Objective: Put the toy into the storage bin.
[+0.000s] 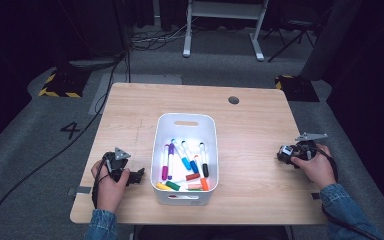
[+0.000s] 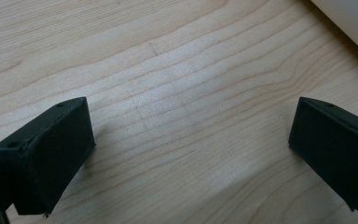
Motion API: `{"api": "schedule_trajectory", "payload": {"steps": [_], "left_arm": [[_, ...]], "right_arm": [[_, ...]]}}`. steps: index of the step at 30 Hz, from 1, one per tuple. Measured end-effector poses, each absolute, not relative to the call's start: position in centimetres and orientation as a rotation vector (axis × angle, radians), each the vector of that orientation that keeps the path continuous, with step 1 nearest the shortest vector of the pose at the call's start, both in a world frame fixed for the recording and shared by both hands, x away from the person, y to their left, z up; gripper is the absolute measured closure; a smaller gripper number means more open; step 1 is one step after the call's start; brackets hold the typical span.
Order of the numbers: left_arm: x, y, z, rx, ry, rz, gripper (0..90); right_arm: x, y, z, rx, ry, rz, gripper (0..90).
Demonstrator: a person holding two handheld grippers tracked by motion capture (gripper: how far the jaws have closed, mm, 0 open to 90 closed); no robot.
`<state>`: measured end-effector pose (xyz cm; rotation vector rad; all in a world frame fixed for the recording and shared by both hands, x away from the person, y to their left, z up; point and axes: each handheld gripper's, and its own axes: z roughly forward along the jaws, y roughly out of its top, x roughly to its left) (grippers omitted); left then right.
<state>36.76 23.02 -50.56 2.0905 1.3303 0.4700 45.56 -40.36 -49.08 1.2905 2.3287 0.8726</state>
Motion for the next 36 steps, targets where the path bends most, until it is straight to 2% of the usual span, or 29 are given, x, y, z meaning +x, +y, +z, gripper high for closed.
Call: {"api": "schedule_trajectory", "payload": {"steps": [8,15,36], "left_arm": [[36.8,23.0,-50.6,2.091,1.330,0.470,0.1],[36.8,23.0,-50.6,2.091,1.330,0.470,0.1],[36.8,23.0,-50.6,2.092,1.330,0.470,0.1]], "right_arm": [[45.1,-39.6,-48.4,1.281,2.336,0.902,24.1],[44.7,-38.6,-46.4,1.246,2.343,0.929,24.1],[41.6,-32.3,-38.0,1.000,2.398,1.061,24.1]]}}
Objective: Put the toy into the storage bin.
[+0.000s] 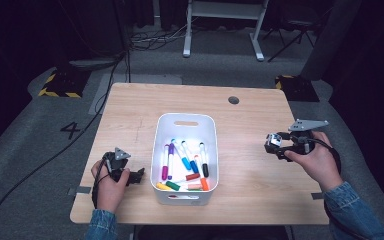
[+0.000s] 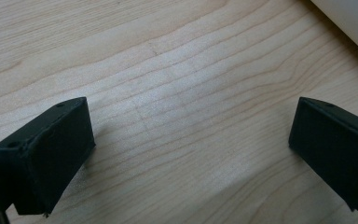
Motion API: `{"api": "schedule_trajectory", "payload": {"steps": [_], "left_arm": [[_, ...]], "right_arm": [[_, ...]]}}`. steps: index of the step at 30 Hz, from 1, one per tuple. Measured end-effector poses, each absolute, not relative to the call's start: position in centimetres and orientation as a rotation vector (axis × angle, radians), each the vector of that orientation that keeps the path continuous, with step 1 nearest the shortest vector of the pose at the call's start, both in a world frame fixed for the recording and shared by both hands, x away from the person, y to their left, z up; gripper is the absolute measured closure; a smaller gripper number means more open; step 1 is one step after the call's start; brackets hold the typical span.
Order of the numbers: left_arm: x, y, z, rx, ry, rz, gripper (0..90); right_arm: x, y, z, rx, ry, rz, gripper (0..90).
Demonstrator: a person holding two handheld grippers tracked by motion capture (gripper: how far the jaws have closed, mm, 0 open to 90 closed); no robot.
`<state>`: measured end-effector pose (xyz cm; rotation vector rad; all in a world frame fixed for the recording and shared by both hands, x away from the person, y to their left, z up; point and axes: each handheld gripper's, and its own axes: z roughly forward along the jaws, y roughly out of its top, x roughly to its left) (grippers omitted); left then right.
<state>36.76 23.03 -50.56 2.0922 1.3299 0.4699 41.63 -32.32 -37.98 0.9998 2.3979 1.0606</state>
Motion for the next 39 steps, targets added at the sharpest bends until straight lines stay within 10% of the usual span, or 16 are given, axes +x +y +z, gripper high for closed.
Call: {"api": "schedule_trajectory", "payload": {"steps": [39], "left_arm": [[36.8,23.1,-50.5,2.098,1.326,0.473,0.0]], "right_arm": [[37.0,-18.8,-32.5,0.591,2.604,1.286,24.0]]}}
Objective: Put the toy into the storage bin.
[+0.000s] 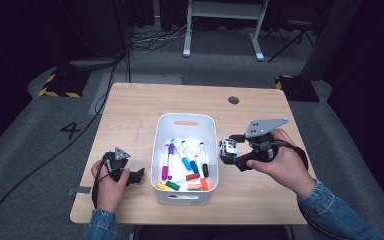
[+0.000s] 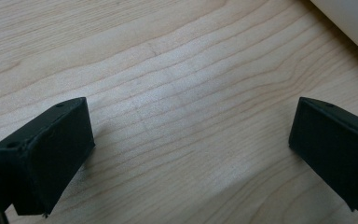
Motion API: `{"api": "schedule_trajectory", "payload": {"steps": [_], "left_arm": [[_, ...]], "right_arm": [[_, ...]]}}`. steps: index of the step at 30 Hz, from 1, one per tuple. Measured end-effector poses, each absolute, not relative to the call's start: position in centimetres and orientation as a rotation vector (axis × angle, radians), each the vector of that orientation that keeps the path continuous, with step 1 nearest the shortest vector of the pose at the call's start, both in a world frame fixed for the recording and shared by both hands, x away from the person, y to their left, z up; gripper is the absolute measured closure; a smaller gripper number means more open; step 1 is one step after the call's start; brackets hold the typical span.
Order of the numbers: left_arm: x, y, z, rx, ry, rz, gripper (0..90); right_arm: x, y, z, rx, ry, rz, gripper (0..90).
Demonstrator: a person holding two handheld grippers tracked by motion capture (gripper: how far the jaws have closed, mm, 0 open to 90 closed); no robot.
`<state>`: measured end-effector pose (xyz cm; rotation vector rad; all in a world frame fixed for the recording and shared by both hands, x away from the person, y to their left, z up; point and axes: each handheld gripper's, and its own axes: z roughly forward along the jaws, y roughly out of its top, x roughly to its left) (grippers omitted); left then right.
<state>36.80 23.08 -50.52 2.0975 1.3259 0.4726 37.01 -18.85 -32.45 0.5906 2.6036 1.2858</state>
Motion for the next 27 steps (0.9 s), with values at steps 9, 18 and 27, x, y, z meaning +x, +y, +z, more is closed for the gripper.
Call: {"api": "schedule_trajectory", "payload": {"steps": [9,18,27], "left_arm": [[36.8,23.1,-50.5,2.095,1.325,0.471,0.0],[36.8,23.1,-50.5,2.098,1.326,0.472,0.0],[36.8,23.1,-50.5,2.097,1.326,0.473,0.0]], "right_arm": [[36.6,-16.6,-33.0,0.547,2.642,1.312,24.0],[36.6,-15.2,-34.2,0.517,2.680,1.307,24.0],[36.6,-13.8,-36.0,0.473,2.747,1.206,23.9]]}}
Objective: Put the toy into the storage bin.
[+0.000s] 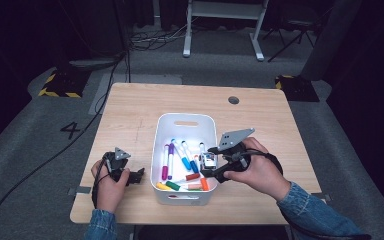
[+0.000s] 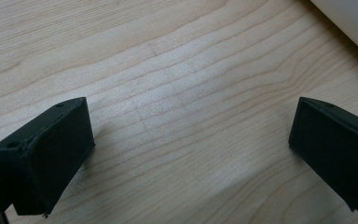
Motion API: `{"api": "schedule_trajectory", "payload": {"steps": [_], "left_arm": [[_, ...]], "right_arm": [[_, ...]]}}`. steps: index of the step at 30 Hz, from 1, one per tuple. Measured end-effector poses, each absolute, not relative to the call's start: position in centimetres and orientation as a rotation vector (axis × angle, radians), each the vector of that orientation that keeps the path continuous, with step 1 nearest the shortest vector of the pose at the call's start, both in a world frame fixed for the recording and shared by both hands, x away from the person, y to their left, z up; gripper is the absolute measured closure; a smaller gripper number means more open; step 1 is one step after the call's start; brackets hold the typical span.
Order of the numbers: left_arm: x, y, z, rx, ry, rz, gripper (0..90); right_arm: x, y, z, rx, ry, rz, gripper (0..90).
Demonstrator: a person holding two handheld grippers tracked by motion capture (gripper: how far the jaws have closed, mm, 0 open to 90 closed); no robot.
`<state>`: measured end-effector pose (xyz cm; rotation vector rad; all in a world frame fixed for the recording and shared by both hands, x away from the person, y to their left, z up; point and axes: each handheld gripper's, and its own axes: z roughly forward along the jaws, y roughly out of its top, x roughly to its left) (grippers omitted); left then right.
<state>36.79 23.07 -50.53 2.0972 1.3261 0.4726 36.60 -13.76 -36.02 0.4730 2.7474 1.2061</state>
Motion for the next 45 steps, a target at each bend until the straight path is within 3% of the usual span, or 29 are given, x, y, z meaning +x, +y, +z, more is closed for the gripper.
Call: {"api": "schedule_trajectory", "payload": {"steps": [32,45], "left_arm": [[36.8,23.1,-50.5,2.096,1.322,0.467,0.0],[36.8,23.1,-50.6,2.096,1.319,0.468,0.1]], "right_arm": [[36.9,-10.4,-37.4,0.261,2.886,0.777,22.9],[36.3,-11.3,-36.5,0.279,2.845,0.882,26.1]]}}
